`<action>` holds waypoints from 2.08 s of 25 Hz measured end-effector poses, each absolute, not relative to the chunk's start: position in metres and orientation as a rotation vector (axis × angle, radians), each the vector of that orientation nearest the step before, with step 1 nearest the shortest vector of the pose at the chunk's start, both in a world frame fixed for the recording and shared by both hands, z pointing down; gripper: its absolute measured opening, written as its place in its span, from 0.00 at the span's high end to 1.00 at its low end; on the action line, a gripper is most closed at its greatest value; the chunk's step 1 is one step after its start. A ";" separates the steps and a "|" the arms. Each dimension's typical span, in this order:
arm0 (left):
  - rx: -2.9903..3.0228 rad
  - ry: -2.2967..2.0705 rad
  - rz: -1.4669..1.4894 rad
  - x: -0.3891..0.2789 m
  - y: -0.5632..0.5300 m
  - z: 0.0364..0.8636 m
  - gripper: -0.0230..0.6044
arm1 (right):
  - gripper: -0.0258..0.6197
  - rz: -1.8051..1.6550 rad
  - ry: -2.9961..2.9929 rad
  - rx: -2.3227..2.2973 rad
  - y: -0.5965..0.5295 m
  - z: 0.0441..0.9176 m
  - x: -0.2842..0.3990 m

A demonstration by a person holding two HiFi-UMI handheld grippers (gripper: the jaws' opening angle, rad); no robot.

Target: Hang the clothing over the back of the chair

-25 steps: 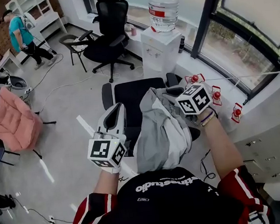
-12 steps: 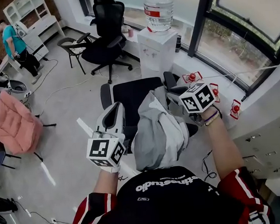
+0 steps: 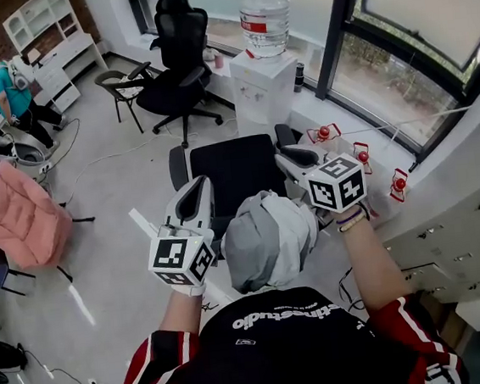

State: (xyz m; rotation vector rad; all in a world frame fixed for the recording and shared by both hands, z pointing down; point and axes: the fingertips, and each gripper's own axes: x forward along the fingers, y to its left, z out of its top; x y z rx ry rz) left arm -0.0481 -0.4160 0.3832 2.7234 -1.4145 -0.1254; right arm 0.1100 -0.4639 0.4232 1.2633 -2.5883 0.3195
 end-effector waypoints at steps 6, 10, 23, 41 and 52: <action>2.730 -1.430 -0.122 -0.052 -0.404 0.378 0.92 | 0.84 0.295 -2.699 1.315 -0.439 0.404 0.095; 2.733 -1.445 -0.109 -0.058 -0.398 0.374 0.92 | 0.84 0.262 -2.736 1.348 -0.427 0.394 0.089; 2.741 -1.562 -0.046 -0.084 -0.385 0.360 0.92 | 0.84 0.130 -2.805 1.482 -0.383 0.370 0.062; 2.748 -1.524 -0.042 -0.075 -0.382 0.367 0.92 | 0.91 0.060 -2.787 1.519 -0.375 0.371 0.046; 2.753 -1.522 -0.054 -0.073 -0.375 0.367 0.92 | 0.93 0.019 -2.795 1.498 -0.365 0.369 0.039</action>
